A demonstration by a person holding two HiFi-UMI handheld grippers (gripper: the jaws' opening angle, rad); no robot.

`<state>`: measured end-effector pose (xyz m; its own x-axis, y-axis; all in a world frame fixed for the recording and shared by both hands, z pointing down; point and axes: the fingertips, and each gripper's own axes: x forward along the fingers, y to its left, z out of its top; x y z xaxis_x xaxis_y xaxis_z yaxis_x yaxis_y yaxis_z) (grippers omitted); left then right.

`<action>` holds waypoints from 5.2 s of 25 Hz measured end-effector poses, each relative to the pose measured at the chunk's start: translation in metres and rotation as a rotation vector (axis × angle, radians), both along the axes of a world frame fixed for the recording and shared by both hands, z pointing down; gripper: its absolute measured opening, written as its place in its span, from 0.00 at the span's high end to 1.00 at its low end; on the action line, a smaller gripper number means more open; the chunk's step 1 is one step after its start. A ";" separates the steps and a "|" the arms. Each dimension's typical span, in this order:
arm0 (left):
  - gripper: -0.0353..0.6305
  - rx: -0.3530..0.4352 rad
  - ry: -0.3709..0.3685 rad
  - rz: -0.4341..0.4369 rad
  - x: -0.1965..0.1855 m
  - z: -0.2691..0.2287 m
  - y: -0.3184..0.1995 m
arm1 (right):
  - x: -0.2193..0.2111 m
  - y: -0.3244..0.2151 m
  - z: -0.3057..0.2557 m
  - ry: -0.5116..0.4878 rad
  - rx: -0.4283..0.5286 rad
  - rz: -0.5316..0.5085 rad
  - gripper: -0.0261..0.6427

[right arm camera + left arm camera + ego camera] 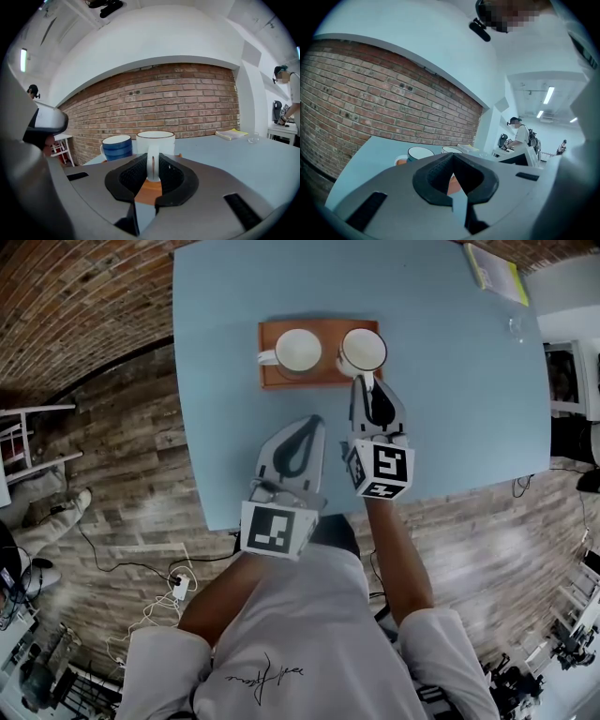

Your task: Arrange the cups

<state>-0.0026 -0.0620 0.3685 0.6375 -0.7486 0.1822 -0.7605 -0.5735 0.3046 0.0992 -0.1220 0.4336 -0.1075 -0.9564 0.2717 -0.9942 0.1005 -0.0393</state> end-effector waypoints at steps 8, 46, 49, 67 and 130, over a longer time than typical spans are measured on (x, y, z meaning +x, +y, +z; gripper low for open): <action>0.94 -0.016 -0.019 0.006 -0.003 0.008 0.002 | -0.002 -0.001 0.007 0.005 0.006 0.021 0.86; 0.94 -0.032 -0.033 0.027 -0.007 0.018 0.009 | -0.011 0.013 0.014 0.027 0.026 0.040 0.86; 0.94 -0.029 -0.031 0.027 -0.007 0.017 0.010 | -0.010 0.017 0.009 0.029 0.033 0.036 0.86; 0.94 0.009 0.039 0.035 -0.009 -0.005 0.008 | -0.010 0.052 -0.009 -0.010 -0.001 -0.020 0.91; 0.93 0.148 -0.089 0.430 -0.067 0.027 -0.059 | -0.084 0.070 -0.103 -0.037 -0.014 -0.231 0.93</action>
<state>-0.0699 -0.1212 0.3955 0.8827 -0.4415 0.1613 -0.4632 -0.8751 0.1400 0.0155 -0.0518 0.3309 -0.3336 -0.9013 0.2762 -0.9425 0.3248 -0.0784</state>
